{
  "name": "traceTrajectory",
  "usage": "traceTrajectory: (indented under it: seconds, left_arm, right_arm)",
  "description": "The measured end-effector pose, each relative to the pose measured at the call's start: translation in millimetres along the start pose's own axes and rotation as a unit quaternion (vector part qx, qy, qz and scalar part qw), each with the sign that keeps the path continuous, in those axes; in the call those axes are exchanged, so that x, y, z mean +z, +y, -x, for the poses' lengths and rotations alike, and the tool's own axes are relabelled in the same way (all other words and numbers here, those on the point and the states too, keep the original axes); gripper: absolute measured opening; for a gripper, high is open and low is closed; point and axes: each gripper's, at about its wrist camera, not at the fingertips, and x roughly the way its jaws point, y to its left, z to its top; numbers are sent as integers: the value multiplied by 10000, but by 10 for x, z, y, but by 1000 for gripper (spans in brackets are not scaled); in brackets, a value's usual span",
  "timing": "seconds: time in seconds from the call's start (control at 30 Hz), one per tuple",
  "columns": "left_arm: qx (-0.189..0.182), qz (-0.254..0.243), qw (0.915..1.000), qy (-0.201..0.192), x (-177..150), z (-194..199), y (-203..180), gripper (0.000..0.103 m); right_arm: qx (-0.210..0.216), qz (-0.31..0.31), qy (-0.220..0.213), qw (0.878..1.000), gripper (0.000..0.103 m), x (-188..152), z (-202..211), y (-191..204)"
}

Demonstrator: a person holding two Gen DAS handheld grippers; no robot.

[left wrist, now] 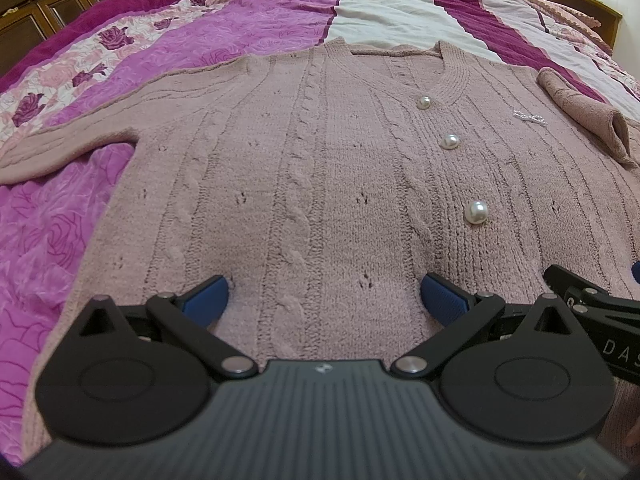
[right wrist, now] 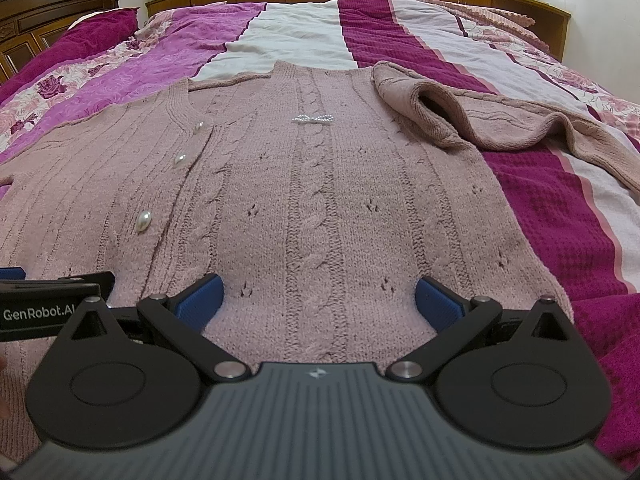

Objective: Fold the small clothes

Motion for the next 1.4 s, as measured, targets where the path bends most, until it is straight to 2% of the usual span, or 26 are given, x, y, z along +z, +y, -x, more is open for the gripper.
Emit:
traceTrajectory:
  seconds: [1.13,1.4]
  left_arm:
    - [4,2,10000,-8,-10,0,-4,103]
    - [-23,61,9999,118,53,2,22,103]
  right_arm:
    - [-16,39,19,10000,103,14,-22,19]
    - [57,-28,-9,10000,103,21,12,-9]
